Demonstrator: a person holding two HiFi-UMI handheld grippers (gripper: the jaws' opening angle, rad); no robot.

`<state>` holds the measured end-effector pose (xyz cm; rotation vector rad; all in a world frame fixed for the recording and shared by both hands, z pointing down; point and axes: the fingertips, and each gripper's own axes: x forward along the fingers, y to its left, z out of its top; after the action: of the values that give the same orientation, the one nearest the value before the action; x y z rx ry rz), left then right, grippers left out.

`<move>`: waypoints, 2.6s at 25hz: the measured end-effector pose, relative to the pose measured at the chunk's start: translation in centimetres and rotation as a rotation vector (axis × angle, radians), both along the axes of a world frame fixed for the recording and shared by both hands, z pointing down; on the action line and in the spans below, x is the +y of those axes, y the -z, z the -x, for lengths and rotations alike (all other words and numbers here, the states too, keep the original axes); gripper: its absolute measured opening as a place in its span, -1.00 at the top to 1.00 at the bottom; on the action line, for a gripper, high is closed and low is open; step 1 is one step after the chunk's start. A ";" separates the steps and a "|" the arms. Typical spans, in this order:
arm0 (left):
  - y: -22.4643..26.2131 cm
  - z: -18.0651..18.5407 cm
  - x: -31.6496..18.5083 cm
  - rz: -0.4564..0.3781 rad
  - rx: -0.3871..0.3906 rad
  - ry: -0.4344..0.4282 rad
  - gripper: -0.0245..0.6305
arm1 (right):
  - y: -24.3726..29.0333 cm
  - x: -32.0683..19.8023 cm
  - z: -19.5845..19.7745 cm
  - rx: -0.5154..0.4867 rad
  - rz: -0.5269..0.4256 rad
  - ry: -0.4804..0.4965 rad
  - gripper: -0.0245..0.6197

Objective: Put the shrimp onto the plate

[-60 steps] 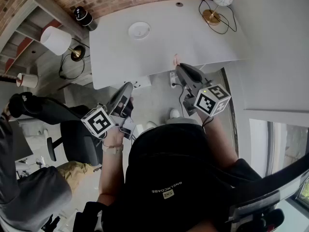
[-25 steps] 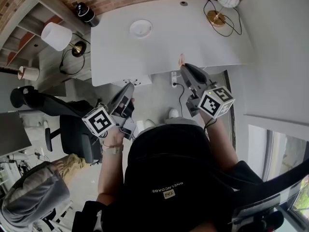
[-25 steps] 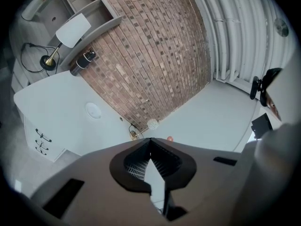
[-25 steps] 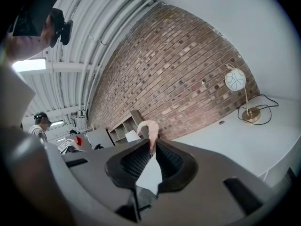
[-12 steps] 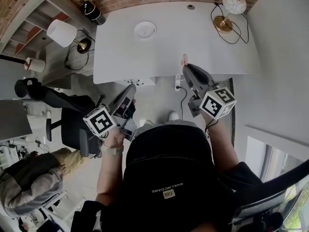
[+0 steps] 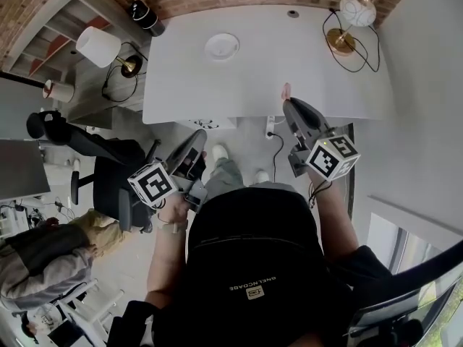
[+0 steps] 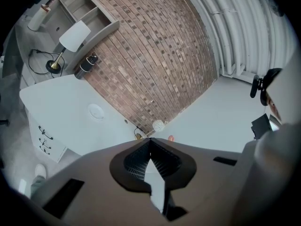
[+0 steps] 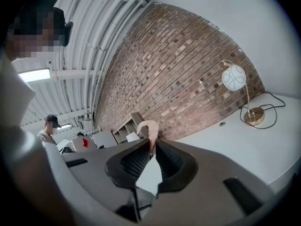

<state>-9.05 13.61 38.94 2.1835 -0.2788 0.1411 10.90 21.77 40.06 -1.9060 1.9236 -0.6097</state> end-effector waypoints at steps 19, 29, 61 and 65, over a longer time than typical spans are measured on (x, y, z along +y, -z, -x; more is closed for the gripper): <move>-0.8 -5.0 -8.4 0.016 0.025 -0.085 0.91 | 0.0 -5.4 -4.1 0.013 0.023 -0.104 0.80; -0.3 -6.9 -15.7 0.052 0.047 -0.131 0.91 | 0.7 -12.1 -5.6 0.007 0.049 -0.152 0.80; -2.3 -6.4 -30.4 0.138 0.088 -0.242 0.91 | -0.2 -26.1 -3.0 0.039 0.162 -0.231 0.80; -2.3 -6.5 -30.2 0.149 0.080 -0.228 0.91 | -0.4 -26.3 -3.4 0.039 0.176 -0.219 0.80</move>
<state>-2.56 -16.62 41.29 2.0617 0.0258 0.1949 14.31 -4.57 40.45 -2.2153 1.7007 -0.6982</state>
